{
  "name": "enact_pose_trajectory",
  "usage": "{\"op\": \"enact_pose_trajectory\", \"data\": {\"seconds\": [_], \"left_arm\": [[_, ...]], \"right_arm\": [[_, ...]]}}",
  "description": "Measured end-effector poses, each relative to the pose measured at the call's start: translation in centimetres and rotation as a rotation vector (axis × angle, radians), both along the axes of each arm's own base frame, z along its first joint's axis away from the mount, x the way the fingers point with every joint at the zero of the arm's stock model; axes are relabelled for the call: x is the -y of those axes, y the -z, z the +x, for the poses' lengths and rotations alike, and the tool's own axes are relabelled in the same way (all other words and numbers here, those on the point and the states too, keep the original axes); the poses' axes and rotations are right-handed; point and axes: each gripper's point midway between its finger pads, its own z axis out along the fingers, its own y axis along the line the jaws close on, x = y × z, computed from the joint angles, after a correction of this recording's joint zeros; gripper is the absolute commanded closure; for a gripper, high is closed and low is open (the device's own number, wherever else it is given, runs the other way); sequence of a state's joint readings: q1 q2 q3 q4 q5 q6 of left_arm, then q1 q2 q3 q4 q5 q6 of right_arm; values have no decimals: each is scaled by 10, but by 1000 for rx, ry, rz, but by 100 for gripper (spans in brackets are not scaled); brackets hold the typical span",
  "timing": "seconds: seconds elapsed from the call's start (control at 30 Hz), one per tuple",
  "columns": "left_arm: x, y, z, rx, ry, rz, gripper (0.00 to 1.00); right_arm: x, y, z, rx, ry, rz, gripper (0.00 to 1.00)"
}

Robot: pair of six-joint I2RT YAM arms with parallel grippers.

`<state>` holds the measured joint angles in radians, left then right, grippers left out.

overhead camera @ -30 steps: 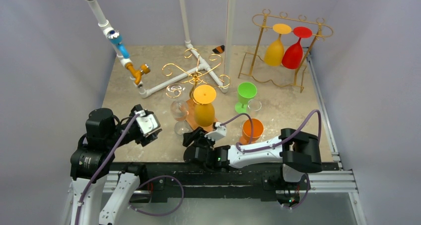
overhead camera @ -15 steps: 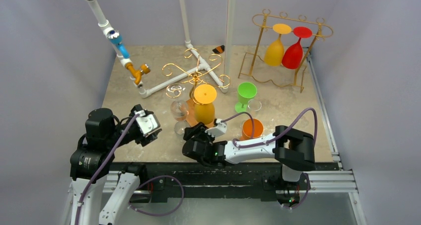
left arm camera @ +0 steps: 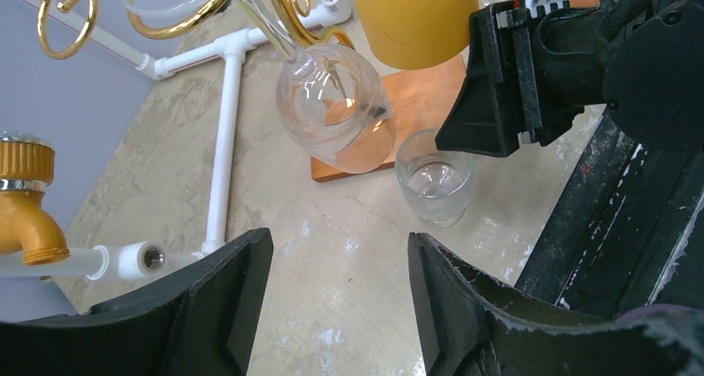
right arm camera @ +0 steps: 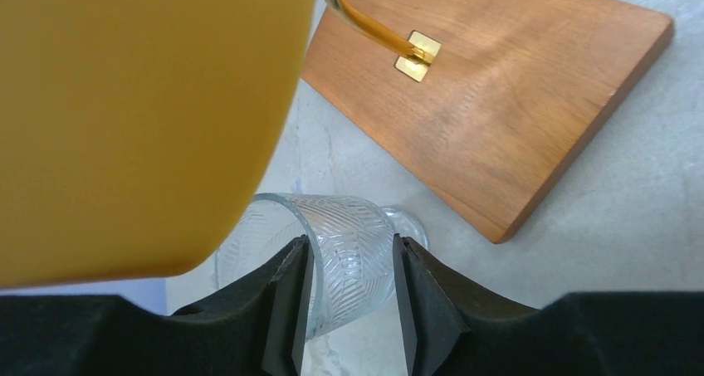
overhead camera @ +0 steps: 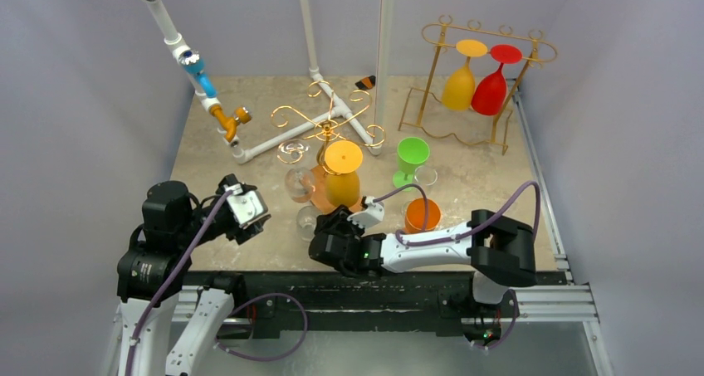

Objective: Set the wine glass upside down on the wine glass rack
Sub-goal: Pick up the wine glass at the center of the board.

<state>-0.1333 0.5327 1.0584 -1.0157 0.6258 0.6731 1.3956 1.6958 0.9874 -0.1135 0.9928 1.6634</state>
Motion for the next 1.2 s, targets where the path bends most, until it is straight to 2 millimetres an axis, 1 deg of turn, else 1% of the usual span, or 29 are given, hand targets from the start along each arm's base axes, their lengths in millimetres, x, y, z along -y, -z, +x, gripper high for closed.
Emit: {"op": "enact_pose_trajectory", "data": {"seconds": [0.13,0.23,0.3,0.33,0.4,0.47,0.6,0.63,0.73,0.97,1.1,1.2], "left_arm": [[1,-2,0,8,1,-8,35],[1,-4,0,15,3,-11,35],[1,-4,0,16,4,-12,35],[2,-4,0,17,5,-13,35],[2,-5,0,22,7,-14,35],[2,-6,-1,26,9,-15,36],[2,-7,-3,33,10,-17,36],[2,-7,-3,33,11,-17,36],[2,-6,-4,29,11,-16,36],[2,-4,-6,17,12,-14,35],[2,-6,-9,12,16,-14,35],[3,-11,-11,20,24,-19,32]], "right_arm": [[10,1,-5,-12,-16,-42,58],[12,3,-11,-16,-38,-72,60],[13,7,-16,-20,-54,-93,60],[16,16,-23,-36,-83,-129,62],[17,19,-24,-38,-91,-141,65],[18,22,-25,-40,-102,-150,72],[19,28,-28,-49,-126,-177,97],[19,28,-28,-46,-129,-182,100],[20,32,-29,-47,-136,-184,100],[23,32,-30,-33,-148,-162,100],[34,31,-41,-21,-186,-179,100],[43,28,-59,0,-251,-206,100]]}}
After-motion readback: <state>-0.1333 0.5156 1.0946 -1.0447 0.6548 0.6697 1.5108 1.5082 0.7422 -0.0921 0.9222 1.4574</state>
